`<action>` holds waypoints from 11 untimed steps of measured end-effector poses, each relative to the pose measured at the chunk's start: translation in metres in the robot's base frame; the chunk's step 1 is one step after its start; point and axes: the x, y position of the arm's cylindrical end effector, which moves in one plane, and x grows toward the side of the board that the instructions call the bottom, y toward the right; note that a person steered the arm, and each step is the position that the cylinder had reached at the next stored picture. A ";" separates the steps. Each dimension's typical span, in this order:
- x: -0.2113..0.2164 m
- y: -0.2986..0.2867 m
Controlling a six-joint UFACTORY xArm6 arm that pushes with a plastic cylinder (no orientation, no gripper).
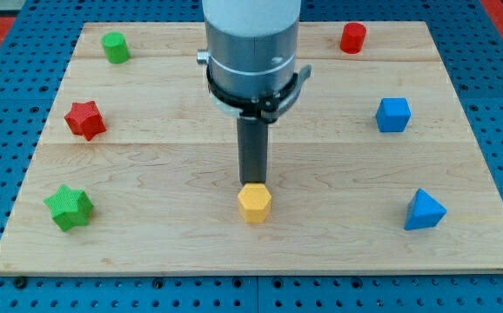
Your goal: Push the yellow hexagon towards the green star
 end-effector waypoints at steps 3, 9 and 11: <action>0.026 0.043; 0.054 0.023; 0.054 0.023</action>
